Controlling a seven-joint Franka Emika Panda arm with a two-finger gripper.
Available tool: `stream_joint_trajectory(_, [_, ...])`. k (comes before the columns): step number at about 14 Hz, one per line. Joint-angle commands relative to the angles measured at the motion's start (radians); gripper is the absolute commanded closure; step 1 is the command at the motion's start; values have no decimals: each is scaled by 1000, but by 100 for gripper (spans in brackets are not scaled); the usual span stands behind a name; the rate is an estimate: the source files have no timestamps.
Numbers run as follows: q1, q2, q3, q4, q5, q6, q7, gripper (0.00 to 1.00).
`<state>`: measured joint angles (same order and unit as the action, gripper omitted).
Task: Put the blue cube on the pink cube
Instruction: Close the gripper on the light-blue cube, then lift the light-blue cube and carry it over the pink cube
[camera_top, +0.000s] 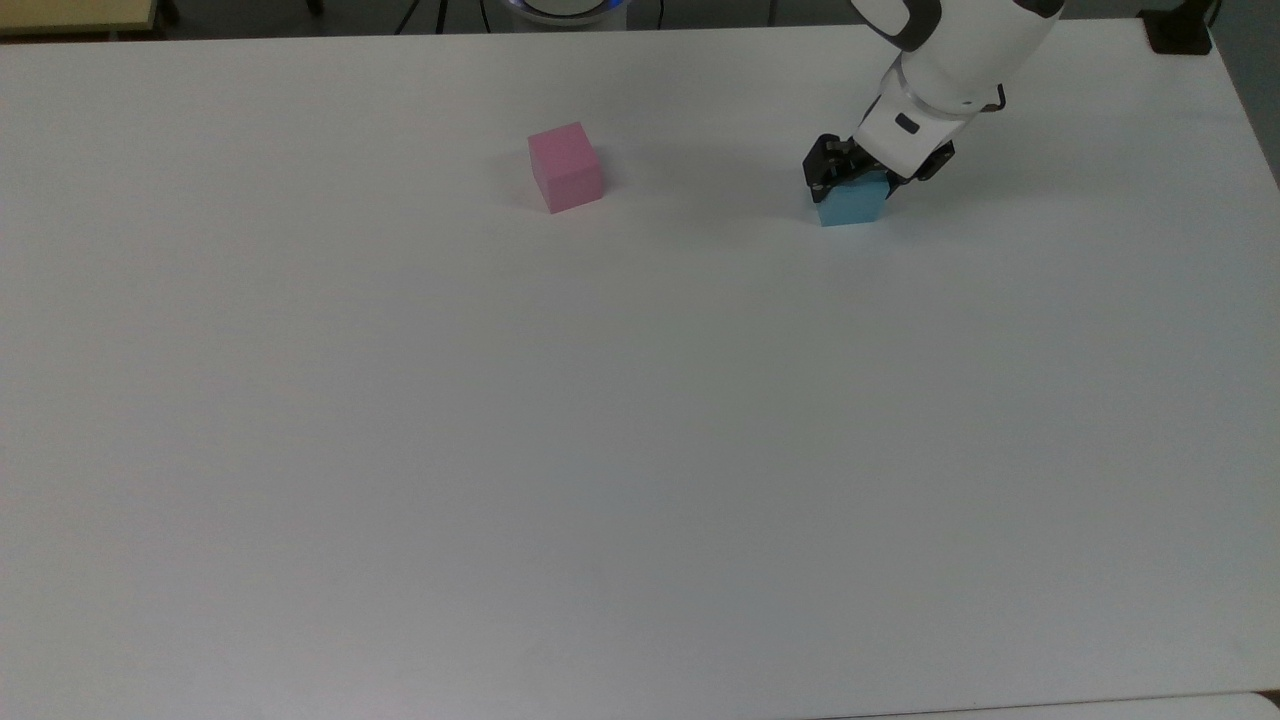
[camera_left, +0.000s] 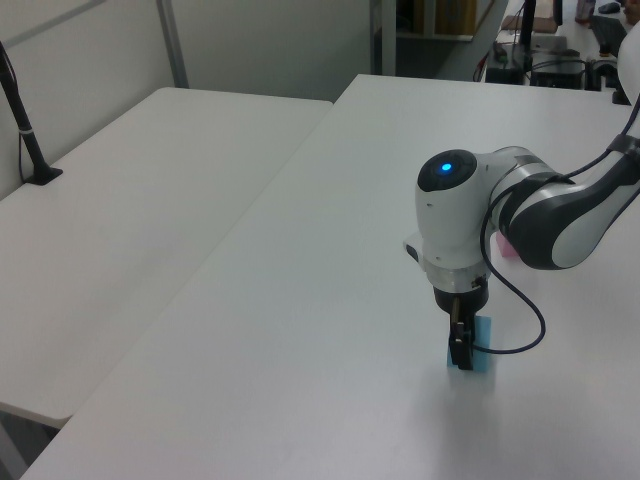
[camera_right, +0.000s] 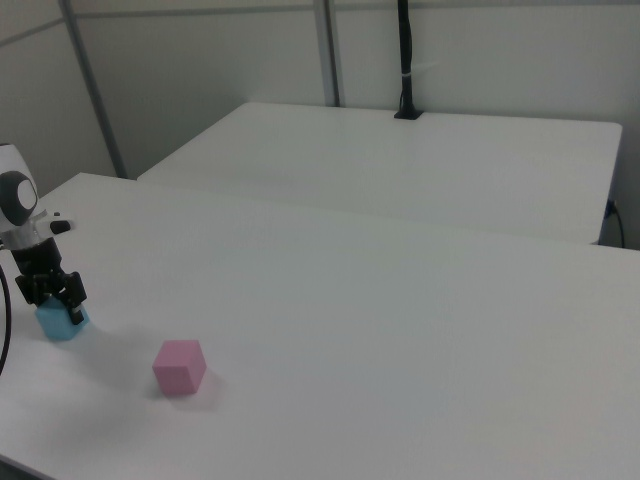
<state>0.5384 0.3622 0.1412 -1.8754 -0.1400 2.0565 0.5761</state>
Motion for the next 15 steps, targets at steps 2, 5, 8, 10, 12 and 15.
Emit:
stream_joint_trajectory(2, [-66,-113,9,-7,0,-102,-82,99])
stream_joint_trajectory(5, [-181,-265,-14,-5,57,-227,-293,100])
stream_joint_trajectory(8, [-228,-336,-99,-28,63,-324,-462,100])
stream_joint_trajectory(10, [-238,-377,-179,-56,82,-341,-559,100])
stream_joint_trajectory(12, [-238,-388,-233,-71,82,-345,-602,100])
stream_joint_trajectory(15, [-239,-388,-297,-123,76,-328,-668,100])
